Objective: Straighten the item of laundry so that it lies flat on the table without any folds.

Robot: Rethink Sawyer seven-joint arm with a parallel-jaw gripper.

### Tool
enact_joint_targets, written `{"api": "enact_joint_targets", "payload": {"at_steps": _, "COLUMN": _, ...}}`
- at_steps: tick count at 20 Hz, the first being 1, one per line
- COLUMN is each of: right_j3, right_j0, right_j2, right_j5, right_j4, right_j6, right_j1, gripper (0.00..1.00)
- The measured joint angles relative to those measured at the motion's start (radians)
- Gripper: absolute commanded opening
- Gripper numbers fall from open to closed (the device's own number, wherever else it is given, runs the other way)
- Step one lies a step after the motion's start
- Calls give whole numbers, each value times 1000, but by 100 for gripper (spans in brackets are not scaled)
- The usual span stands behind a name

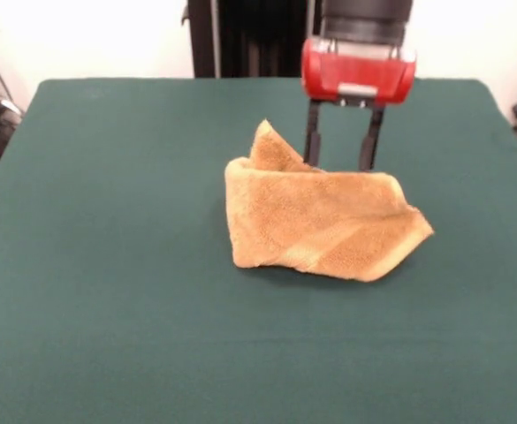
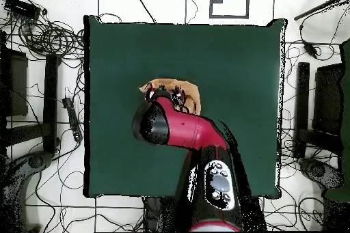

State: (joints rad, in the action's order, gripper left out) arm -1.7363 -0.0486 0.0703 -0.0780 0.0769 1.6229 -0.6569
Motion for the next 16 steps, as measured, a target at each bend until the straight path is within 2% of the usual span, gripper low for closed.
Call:
{"api": "enact_joint_targets", "payload": {"at_steps": 2, "right_j3": -9, "right_j0": -52, "right_j2": -43, "right_j5": 1, "right_j4": 12, "right_j6": 0, "right_j1": -50, "gripper": 100}}
{"api": "enact_joint_targets", "payload": {"at_steps": 6, "right_j3": 1, "right_j0": -126, "right_j2": -92, "right_j5": 16, "right_j4": 12, "right_j6": 0, "right_j1": -74, "gripper": 100}}
{"api": "enact_joint_targets", "payload": {"at_steps": 11, "right_j3": 70, "right_j0": -185, "right_j2": -100, "right_j5": 134, "right_j4": 3, "right_j6": 0, "right_j1": -1, "gripper": 100}}
{"api": "enact_joint_targets", "payload": {"at_steps": 14, "right_j3": 109, "right_j0": -173, "right_j2": -84, "right_j5": 204, "right_j4": 3, "right_j6": 0, "right_j1": 58, "gripper": 100}}
{"api": "enact_joint_targets", "payload": {"at_steps": 16, "right_j3": 124, "right_j0": -149, "right_j2": -63, "right_j5": 209, "right_j4": 14, "right_j6": 0, "right_j1": 90, "gripper": 100}}
